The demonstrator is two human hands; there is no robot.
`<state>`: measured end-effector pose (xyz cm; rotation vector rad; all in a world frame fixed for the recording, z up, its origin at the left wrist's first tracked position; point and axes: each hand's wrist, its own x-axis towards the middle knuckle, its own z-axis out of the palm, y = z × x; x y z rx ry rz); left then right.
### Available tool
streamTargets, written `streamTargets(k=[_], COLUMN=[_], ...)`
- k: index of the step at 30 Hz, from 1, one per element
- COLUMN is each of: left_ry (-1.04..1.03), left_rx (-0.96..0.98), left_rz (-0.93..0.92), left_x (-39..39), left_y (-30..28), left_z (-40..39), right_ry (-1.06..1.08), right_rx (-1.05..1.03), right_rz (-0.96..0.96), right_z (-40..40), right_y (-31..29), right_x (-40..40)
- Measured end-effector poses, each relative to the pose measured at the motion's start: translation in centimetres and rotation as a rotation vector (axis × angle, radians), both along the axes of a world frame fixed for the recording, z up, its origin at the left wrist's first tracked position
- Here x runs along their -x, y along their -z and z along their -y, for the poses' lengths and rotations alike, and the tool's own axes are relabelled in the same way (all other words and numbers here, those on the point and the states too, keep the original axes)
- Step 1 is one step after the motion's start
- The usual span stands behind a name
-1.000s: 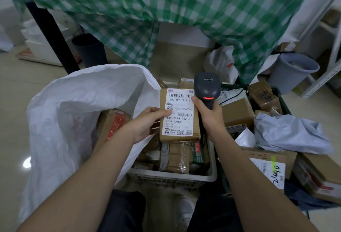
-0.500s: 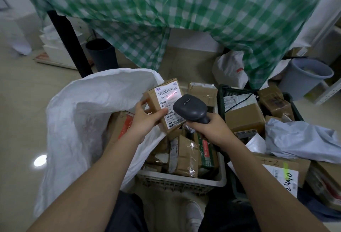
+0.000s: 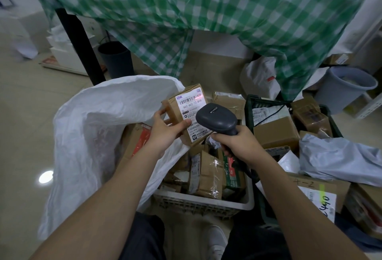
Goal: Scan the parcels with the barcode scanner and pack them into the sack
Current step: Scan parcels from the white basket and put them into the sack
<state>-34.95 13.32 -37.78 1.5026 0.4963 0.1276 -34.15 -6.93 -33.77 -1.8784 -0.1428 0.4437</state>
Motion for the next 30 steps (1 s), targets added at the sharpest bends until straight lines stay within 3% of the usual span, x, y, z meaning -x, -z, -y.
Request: streamTargets(k=[15, 22, 25, 28, 30], left_ry=[0.006, -0.273, -0.371, -0.353, -0.237], left_rx=[0.016, 0.038, -0.192, -0.701, -0.920], left_rz=[0.028, 0.207, 0.195, -0.040, -0.196], left_x=[0.9, 4.3, 5.8, 6.1, 5.8], left_y=[-1.2, -4.5, -4.3, -2.1, -0.1], left_z=[-0.3, -3.4, -5.6, -8.1, -9.7], right_ry=[0.041, 0.216, 0.259, 0.277, 0.286], right_rx=[-0.080, -0.205, -0.206, -0.199, -0.187], right_rz=[0.020, 0.069, 0.037, 0.002, -0.006], right_z=[0.3, -1.0, -1.6, -1.9, -2.0], right_y=[-0.3, -0.4, 0.3, 1.2, 1.6], right_x=[0.4, 0.6, 0.1, -0.4, -0.7])
